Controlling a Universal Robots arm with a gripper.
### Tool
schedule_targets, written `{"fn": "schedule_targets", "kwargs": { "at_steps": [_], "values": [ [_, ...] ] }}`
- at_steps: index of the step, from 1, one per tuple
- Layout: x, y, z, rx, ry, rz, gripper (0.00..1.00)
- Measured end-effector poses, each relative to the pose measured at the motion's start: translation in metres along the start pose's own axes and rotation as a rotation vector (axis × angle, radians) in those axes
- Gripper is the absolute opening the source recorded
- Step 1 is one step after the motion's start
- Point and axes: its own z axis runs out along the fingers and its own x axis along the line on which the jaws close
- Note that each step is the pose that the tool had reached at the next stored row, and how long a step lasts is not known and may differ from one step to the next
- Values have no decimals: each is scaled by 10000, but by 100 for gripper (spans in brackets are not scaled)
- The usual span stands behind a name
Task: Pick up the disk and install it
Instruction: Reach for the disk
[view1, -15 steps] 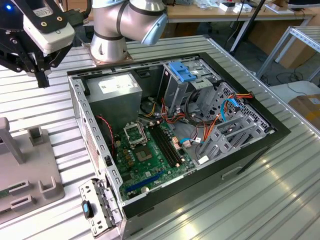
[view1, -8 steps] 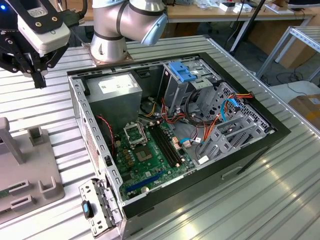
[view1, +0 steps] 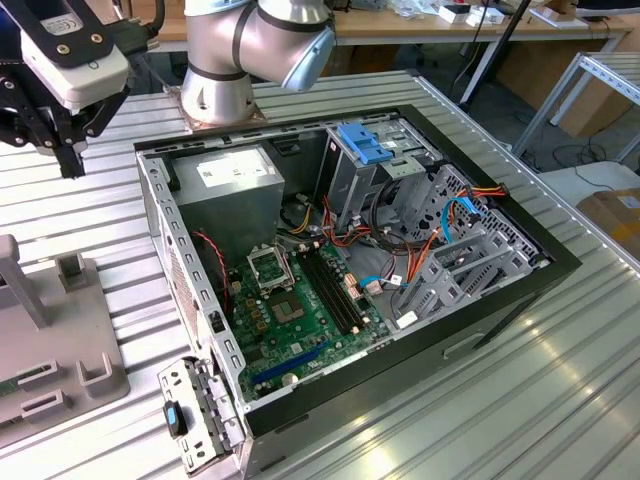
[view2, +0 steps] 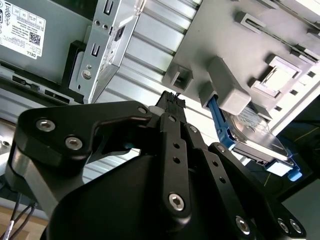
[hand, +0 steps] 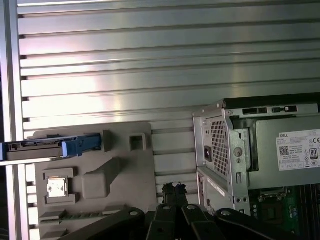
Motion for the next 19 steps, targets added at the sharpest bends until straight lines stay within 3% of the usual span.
{"fn": "schedule_targets", "kwargs": {
  "at_steps": [8,19],
  "values": [
    [82,-6,-2,0,0,0,11],
    [245,-19,-6,0,0,0,11]
  ]
}}
